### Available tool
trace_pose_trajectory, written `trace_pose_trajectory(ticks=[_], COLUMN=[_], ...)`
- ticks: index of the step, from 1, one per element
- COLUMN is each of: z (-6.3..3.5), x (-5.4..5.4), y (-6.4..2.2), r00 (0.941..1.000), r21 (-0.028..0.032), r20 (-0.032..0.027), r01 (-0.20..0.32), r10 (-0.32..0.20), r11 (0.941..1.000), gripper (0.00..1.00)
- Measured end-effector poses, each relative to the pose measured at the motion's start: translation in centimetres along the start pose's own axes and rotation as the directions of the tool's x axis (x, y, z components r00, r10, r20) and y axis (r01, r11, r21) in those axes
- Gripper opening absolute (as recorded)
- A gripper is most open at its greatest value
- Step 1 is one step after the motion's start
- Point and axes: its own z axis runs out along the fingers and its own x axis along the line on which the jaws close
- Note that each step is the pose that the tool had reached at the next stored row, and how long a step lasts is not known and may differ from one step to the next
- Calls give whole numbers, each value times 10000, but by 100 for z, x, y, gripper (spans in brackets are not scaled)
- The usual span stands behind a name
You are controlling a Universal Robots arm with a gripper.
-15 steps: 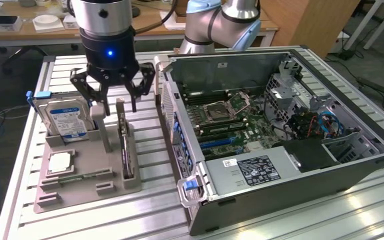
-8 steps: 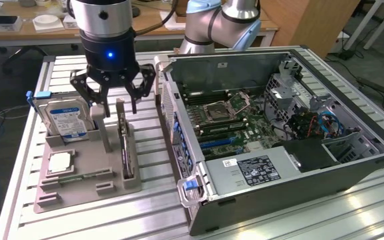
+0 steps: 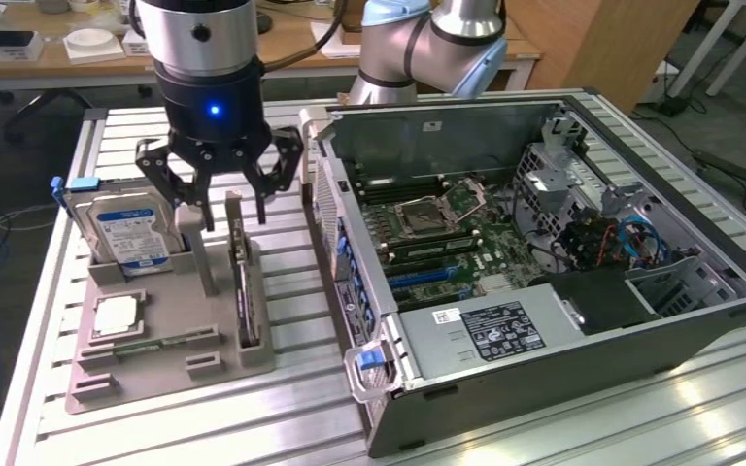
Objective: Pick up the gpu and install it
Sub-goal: 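Pick up the gpu and move the gpu toward the slot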
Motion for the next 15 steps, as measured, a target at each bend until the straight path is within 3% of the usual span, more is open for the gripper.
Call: trace_pose_trajectory(ticks=[15], z=[79], x=[1], y=[-49], r00=[10000], r21=[0], r20=[0], r01=[0], r10=[0], r11=[10000], gripper=[56])
